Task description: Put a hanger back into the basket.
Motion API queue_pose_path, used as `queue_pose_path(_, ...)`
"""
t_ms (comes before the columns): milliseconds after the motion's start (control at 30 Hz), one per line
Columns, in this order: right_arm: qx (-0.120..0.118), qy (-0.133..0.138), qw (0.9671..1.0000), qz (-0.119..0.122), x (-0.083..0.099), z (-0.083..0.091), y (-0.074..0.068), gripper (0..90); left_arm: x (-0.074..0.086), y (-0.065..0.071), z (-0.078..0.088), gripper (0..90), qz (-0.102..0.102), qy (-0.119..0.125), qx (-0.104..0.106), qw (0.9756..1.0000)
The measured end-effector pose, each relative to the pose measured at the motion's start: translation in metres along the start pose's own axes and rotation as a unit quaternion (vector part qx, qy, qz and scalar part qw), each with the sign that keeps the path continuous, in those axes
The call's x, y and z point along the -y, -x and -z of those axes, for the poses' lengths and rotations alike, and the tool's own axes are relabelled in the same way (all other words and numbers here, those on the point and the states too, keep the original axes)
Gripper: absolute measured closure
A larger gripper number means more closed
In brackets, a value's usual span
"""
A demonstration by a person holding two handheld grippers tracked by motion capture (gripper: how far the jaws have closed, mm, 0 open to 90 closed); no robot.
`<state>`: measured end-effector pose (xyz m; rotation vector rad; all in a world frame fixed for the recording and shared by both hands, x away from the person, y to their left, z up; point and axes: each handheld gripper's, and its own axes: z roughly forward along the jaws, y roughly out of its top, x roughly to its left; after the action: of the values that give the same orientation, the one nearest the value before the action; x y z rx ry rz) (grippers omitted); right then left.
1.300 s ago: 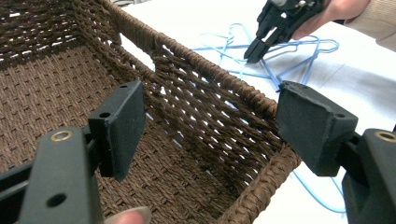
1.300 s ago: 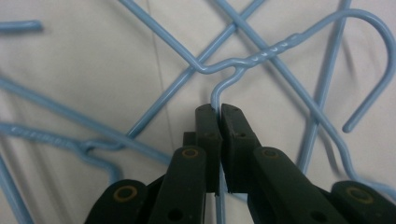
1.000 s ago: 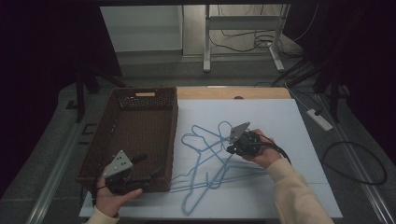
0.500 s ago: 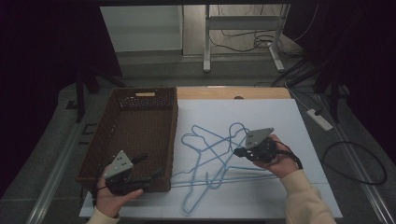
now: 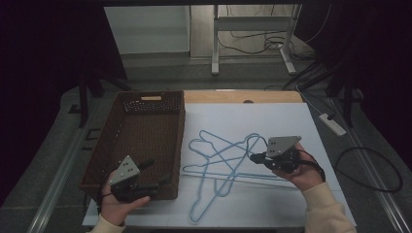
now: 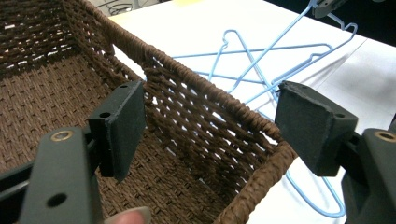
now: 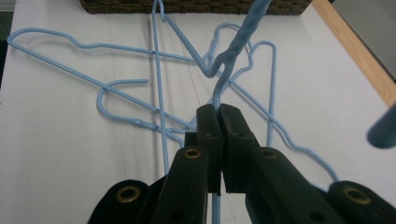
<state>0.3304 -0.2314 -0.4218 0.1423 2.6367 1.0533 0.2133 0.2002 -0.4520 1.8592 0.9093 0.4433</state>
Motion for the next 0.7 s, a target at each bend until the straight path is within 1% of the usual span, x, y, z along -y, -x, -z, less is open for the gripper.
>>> queue_pose_path(167, 0.001, 0.003, 1.0, 0.0, -0.001, 0.007, 0.0, 88.1, -0.007, 0.003, -0.001, 25.7, -0.003, 0.004, 0.008, 1.0)
queue_pose_path(367, 0.003, 0.011, 0.9999, -0.007, 0.0, 0.012, -0.001, 88.0, -0.018, 0.008, -0.011, 26.0, -0.006, -0.001, 0.025, 0.9997)
queue_pose_path(433, 0.003, 0.01, 0.9999, -0.006, -0.001, 0.013, 0.0, 88.0, -0.023, 0.01, -0.015, 26.0, -0.012, -0.005, 0.028, 0.9995)
queue_pose_path(500, 0.002, 0.01, 0.9999, -0.008, -0.001, 0.015, 0.0, 88.0, -0.03, 0.014, -0.021, 26.1, -0.017, -0.009, 0.035, 0.9992)
queue_pose_path(633, 0.002, 0.013, 0.9999, -0.008, -0.002, 0.02, 0.001, 88.0, -0.051, 0.023, -0.038, 26.1, -0.036, -0.02, 0.055, 0.9976)
queue_pose_path(667, 0.002, 0.012, 0.9999, -0.008, -0.003, 0.021, 0.001, 88.0, -0.057, 0.026, -0.044, 26.0, -0.044, -0.024, 0.063, 0.9968)
queue_pose_path(700, 0.001, 0.012, 0.9999, -0.007, -0.003, 0.022, 0.001, 88.0, -0.057, 0.026, -0.044, 26.2, -0.044, -0.024, 0.063, 0.9968)
